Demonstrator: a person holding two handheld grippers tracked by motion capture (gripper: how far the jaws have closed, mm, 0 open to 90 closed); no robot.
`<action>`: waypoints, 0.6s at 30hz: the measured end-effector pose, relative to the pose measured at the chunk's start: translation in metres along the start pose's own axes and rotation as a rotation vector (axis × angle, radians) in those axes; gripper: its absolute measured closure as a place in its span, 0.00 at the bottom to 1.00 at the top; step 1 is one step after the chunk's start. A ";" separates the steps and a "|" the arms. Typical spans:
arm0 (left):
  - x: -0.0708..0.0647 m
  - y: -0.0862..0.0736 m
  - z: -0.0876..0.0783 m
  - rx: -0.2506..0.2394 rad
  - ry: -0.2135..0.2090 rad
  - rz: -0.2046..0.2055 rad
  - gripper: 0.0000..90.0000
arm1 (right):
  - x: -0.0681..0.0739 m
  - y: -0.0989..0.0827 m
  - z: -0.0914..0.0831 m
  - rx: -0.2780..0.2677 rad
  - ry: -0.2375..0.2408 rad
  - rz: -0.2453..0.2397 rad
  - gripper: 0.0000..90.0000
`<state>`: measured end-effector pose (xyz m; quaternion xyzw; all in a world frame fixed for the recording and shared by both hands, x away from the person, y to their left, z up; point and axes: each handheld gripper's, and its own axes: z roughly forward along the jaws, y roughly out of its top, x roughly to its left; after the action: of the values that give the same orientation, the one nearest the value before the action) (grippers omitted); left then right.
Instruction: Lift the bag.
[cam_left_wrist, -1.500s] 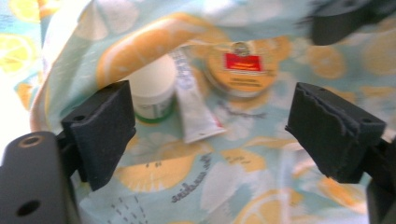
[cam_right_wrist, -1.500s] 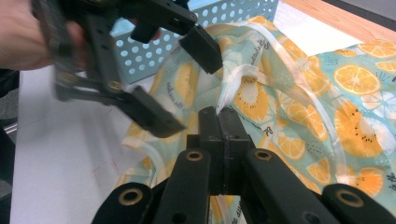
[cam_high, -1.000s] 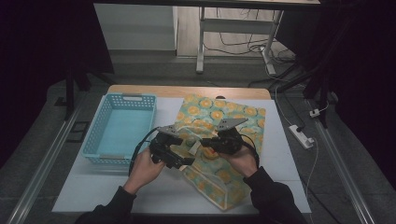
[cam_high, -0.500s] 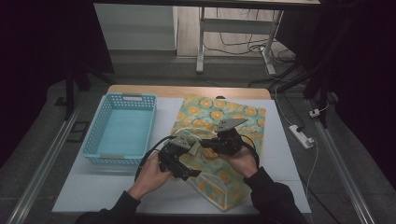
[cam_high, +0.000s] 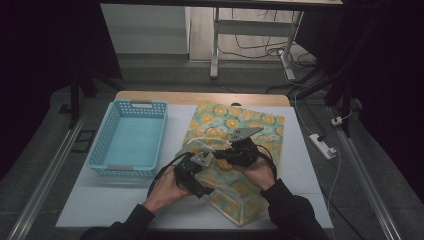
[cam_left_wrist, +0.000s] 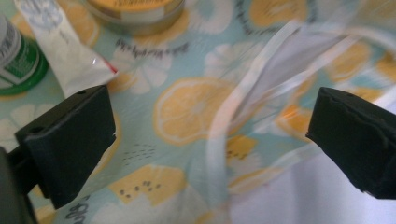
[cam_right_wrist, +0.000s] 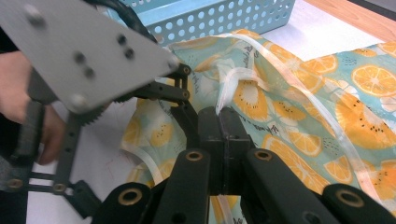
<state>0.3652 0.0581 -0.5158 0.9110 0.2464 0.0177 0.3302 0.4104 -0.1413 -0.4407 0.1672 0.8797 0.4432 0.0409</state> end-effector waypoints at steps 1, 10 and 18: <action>0.001 -0.001 0.002 0.006 -0.002 0.004 0.03 | 0.000 0.000 0.000 0.000 0.000 0.000 1.00; -0.002 -0.004 0.008 0.090 0.071 0.050 0.35 | -0.001 -0.001 0.001 0.004 0.004 0.000 1.00; -0.001 -0.002 0.005 0.097 0.059 0.044 0.87 | 0.000 -0.001 0.003 0.010 0.008 -0.003 1.00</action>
<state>0.3645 0.0562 -0.5205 0.9302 0.2367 0.0399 0.2777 0.4106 -0.1393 -0.4436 0.1643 0.8824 0.4394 0.0369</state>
